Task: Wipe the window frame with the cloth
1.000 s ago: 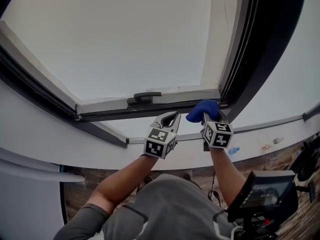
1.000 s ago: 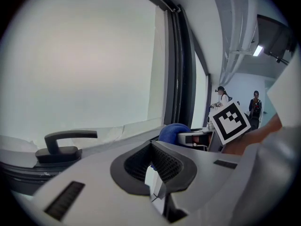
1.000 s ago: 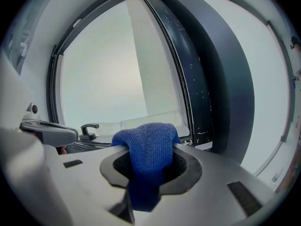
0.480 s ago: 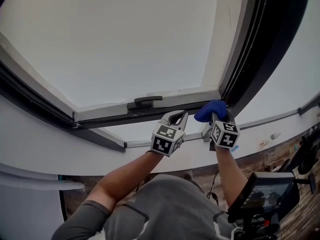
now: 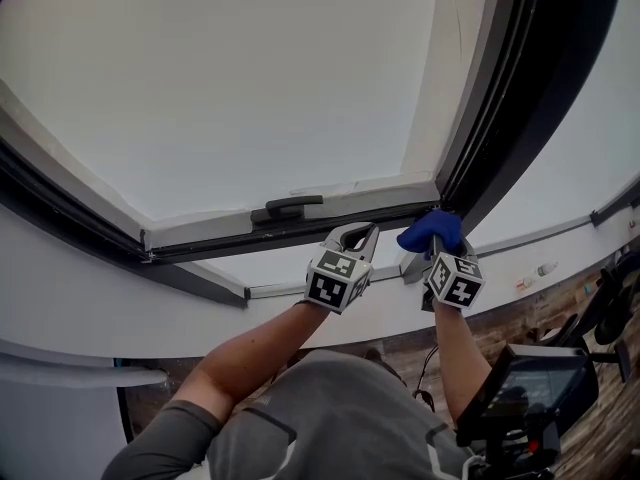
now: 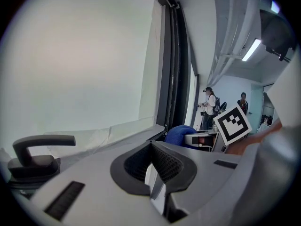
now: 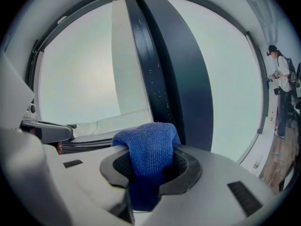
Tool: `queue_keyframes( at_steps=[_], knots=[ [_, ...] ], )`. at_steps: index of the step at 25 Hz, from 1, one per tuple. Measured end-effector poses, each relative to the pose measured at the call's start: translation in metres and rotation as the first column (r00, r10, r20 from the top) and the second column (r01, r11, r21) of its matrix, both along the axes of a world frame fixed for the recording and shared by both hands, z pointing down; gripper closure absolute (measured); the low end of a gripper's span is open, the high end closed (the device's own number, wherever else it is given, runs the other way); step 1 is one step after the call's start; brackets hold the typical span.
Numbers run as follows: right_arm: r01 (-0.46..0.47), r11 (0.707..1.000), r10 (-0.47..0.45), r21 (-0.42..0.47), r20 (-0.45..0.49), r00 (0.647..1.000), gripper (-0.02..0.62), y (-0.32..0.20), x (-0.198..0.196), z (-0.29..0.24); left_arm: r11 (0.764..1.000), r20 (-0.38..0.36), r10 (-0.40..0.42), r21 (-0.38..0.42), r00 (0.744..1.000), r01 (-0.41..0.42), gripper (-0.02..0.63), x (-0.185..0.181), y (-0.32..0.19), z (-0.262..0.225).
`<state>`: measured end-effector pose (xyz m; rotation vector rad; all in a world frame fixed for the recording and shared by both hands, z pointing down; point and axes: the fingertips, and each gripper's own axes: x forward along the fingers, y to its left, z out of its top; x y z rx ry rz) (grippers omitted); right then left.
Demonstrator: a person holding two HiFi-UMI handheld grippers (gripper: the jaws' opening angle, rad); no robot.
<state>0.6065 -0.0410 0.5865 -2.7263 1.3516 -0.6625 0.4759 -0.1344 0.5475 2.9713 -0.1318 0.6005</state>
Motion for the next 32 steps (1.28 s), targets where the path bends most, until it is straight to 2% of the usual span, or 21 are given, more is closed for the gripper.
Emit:
queue_keyframes(
  at_steps=[7,13,19,26,32],
  knots=[
    [0.015,0.999,-0.016,-0.031,-0.006,1.0,0.476,-0.001,0.014,0.002,1.0,0.012,0.012,-0.022,1.0,-0.012,0.597,0.009,0.01,0.01],
    [0.039,0.999,-0.039,-0.007,-0.028,0.999,0.476,-0.002,0.014,-0.018,0.999,-0.016,0.03,-0.01,0.999,-0.03,0.597,0.014,0.015,-0.005],
    [0.065,0.997,-0.062,0.042,-0.066,0.996,0.476,-0.005,0.012,-0.057,0.999,-0.075,0.046,0.001,0.996,-0.046,0.597,0.017,0.018,-0.038],
    [0.07,0.994,-0.058,0.087,-0.133,0.989,0.476,-0.004,0.006,-0.119,0.993,-0.127,0.097,0.085,0.987,-0.087,0.597,0.022,0.019,-0.088],
    [0.09,0.99,-0.068,0.113,-0.189,0.98,0.476,-0.005,0.001,-0.173,0.986,-0.196,0.16,0.074,0.968,-0.148,0.597,0.026,0.03,-0.14]
  ],
)
